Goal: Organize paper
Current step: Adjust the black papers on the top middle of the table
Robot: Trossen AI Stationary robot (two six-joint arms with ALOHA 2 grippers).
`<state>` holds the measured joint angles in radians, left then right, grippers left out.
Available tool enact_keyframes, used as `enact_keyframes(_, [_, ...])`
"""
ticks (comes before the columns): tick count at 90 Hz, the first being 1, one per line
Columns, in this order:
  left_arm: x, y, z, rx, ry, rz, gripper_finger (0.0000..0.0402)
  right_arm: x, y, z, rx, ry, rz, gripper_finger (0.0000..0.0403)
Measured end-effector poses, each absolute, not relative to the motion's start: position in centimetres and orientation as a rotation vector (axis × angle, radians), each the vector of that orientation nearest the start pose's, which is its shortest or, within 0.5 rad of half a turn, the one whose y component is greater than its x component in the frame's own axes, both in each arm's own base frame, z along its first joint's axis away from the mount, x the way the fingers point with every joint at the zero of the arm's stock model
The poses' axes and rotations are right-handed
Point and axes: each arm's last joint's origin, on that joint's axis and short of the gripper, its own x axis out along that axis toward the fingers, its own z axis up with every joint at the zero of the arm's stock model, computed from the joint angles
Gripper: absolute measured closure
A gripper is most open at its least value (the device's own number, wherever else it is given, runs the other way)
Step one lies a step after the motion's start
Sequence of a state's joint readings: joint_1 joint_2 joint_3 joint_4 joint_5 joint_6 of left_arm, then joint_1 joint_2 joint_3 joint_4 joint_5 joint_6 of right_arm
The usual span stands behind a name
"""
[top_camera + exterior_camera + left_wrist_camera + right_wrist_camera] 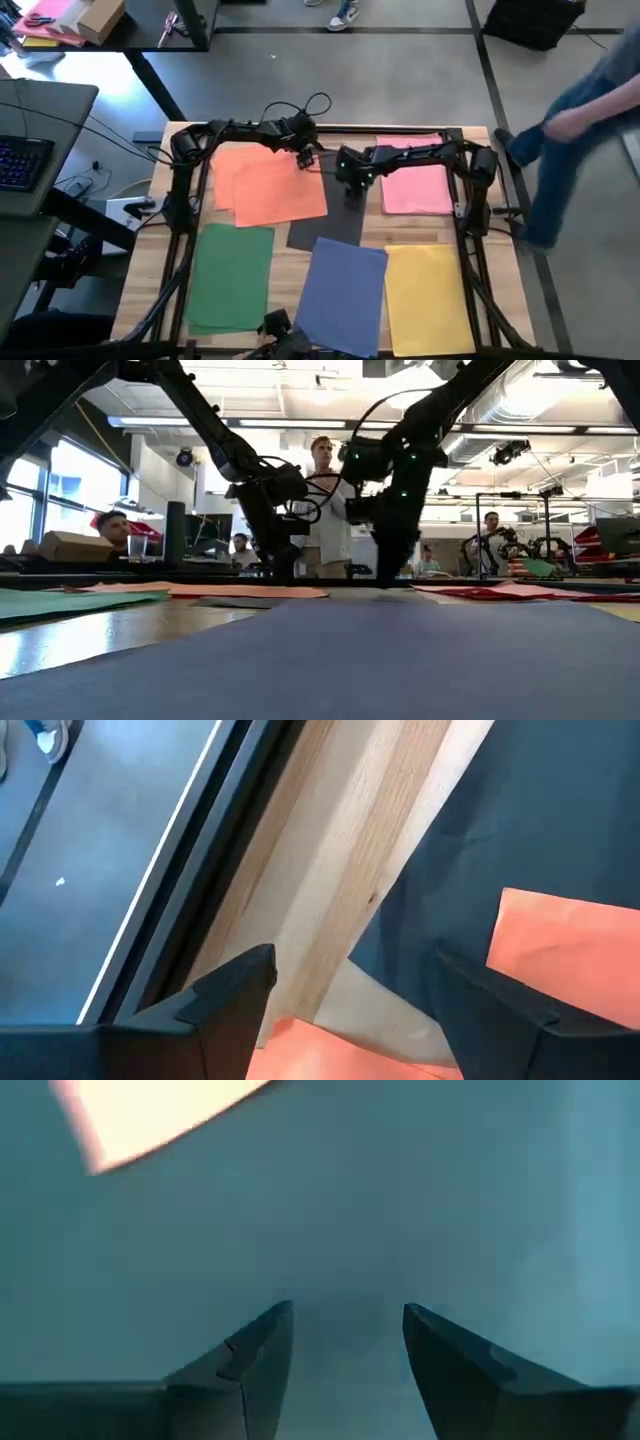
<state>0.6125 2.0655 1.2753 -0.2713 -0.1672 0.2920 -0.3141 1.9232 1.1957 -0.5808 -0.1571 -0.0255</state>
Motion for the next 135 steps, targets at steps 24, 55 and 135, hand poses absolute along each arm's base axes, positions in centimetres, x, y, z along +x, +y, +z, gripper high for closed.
enact_keyframes(24, [33.2, 23.7, 12.0, 0.026, 1.152, 0.536, 0.0152, 35.1, -10.1, 13.4, 0.091, 1.195, -0.295, 0.0227])
enact_keyframes(55, [33.2, 23.6, 12.0, 0.034, 1.157, 0.535, 0.0152, 34.2, -12.8, 15.4, 0.088, 1.209, -0.372, 0.0227])
enact_keyframes(135, [33.2, 23.6, 12.0, 0.04, 1.158, 0.526, 0.0152, 30.4, -20.6, 13.5, 0.248, 1.261, -0.493, 0.0227])
